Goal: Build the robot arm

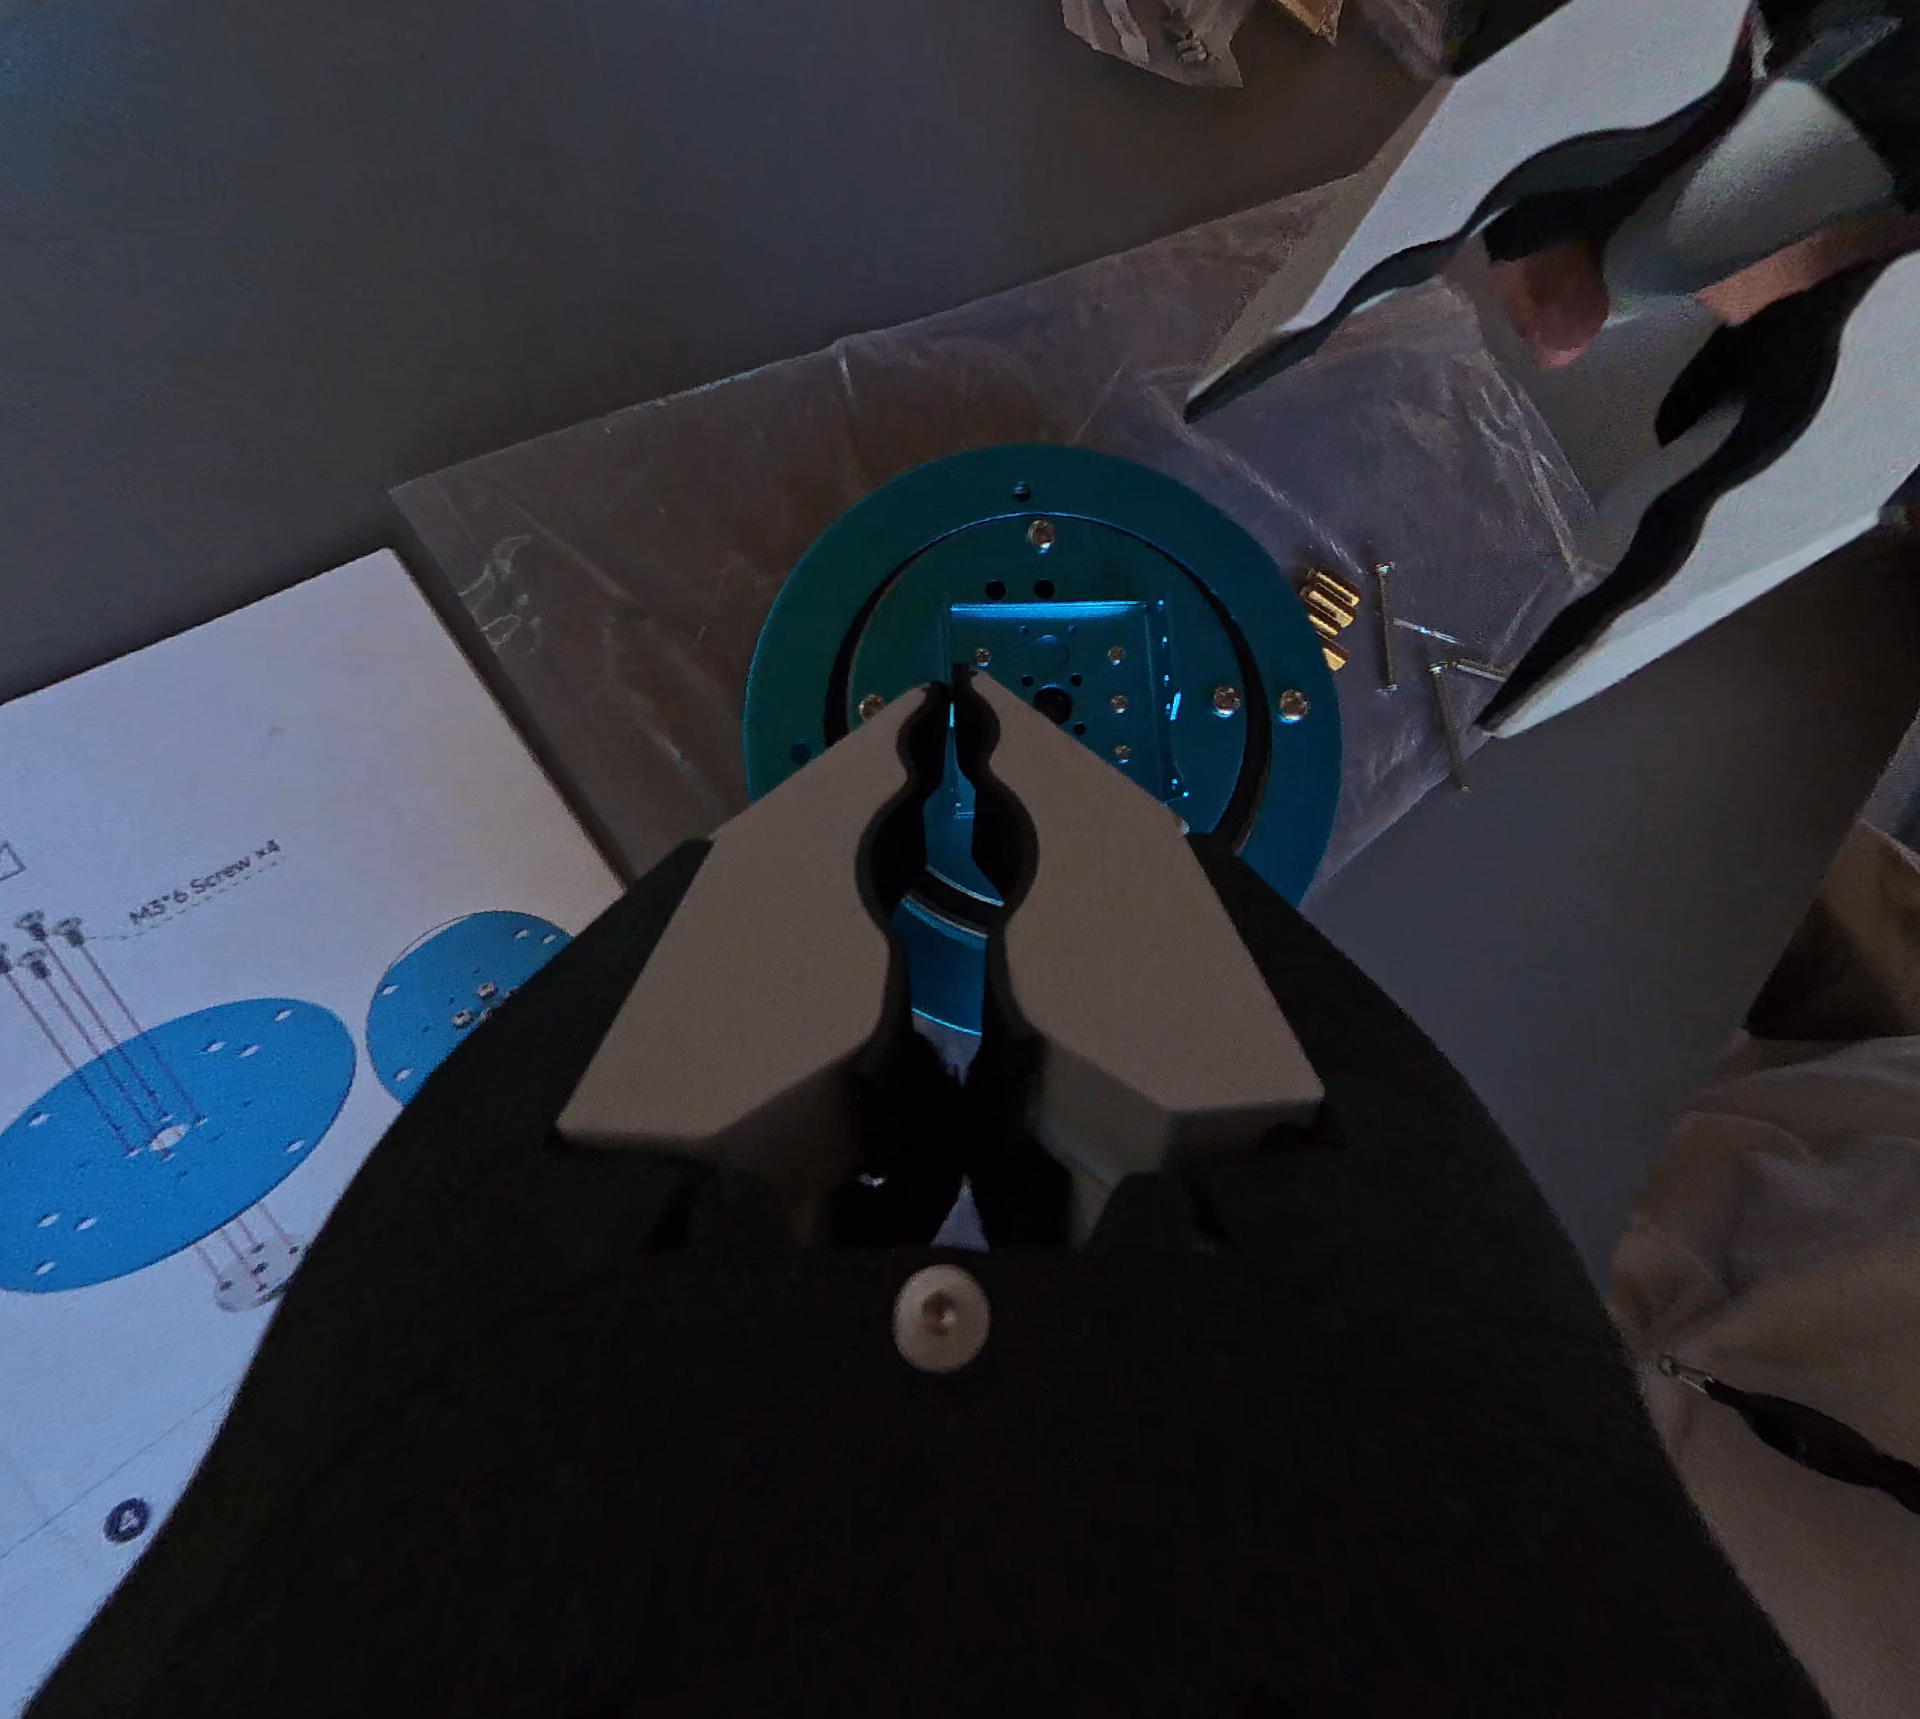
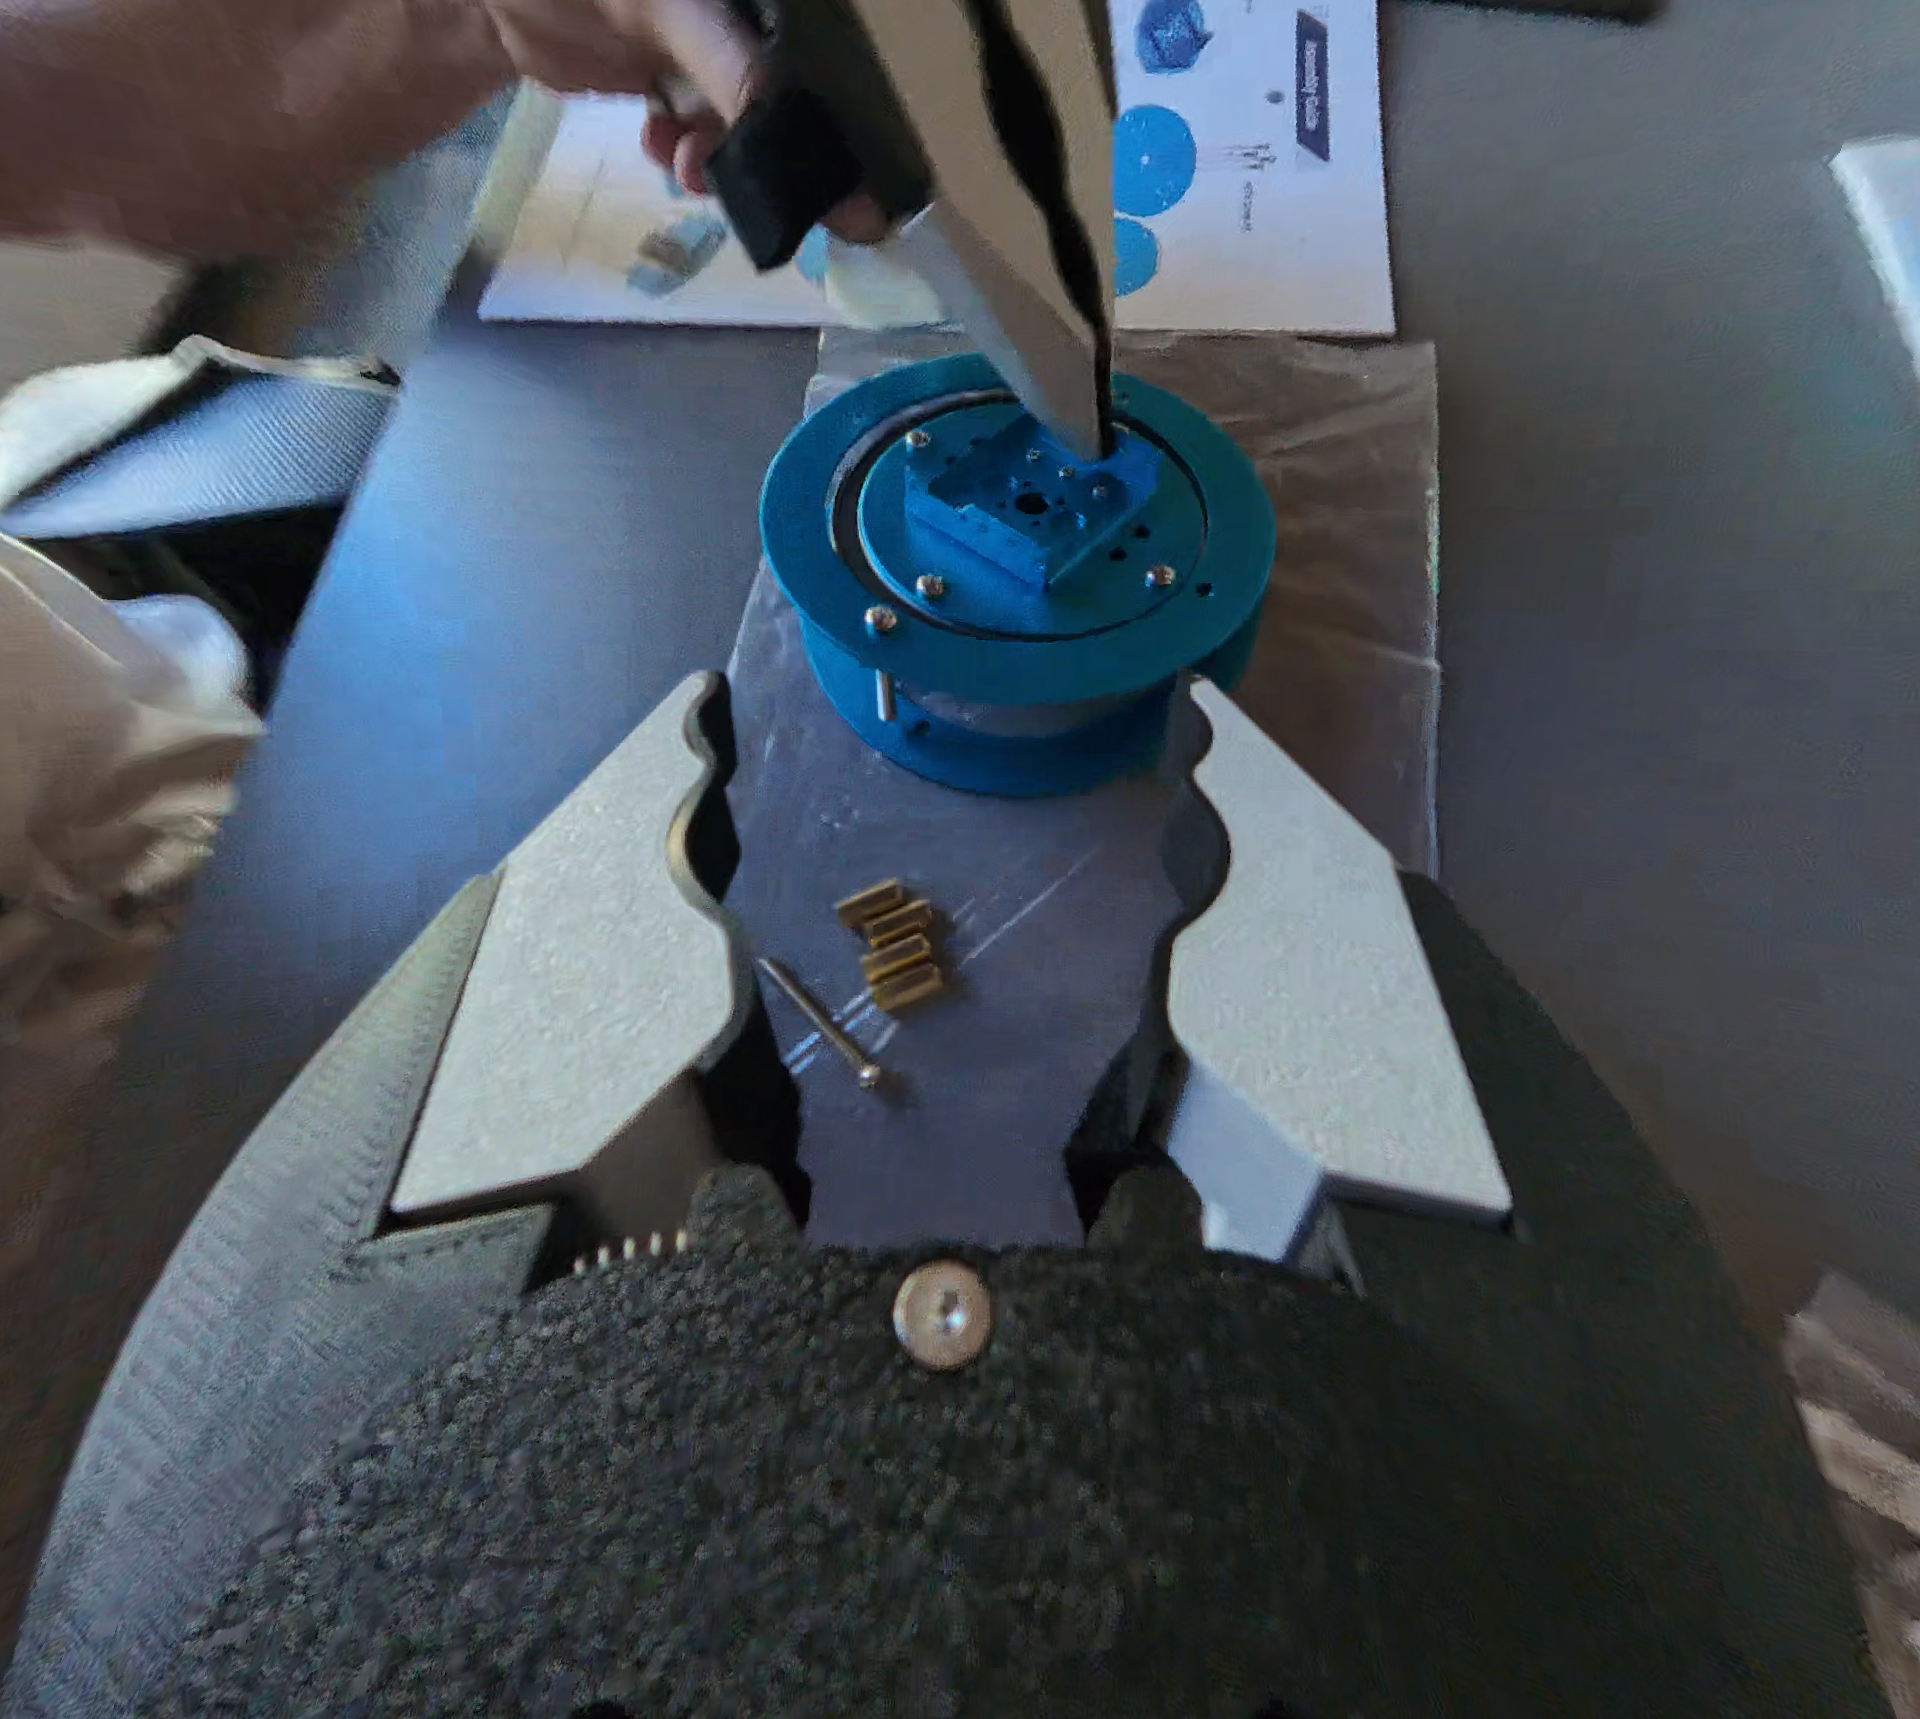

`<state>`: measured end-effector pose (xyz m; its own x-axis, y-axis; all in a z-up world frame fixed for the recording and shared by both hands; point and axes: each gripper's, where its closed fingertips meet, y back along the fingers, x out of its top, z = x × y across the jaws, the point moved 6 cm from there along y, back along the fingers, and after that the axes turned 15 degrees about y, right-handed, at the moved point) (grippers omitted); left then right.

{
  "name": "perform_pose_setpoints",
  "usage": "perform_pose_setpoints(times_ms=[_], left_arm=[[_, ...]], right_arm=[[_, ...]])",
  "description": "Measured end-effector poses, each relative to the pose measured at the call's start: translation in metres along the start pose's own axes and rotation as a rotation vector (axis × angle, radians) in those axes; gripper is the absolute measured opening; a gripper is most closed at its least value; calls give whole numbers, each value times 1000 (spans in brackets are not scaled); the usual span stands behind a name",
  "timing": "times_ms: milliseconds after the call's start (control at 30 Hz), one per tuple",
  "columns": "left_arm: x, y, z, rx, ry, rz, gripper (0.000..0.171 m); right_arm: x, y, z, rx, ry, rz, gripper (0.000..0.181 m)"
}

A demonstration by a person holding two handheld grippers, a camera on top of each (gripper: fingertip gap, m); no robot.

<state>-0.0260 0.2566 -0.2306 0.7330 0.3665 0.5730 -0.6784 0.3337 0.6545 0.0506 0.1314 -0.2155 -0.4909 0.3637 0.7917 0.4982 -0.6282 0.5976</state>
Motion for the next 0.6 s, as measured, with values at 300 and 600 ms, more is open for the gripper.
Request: perform_pose_setpoints(times_ms=[300, 600], left_arm=[[2, 4, -12, -147, 108, -42, 0], [7, 4, -24, -296, 216, -122, 0]], right_arm=[[14, 0, 5, -51, 251, -90, 56], [7, -10, 17, -176, 583, 7, 47]])
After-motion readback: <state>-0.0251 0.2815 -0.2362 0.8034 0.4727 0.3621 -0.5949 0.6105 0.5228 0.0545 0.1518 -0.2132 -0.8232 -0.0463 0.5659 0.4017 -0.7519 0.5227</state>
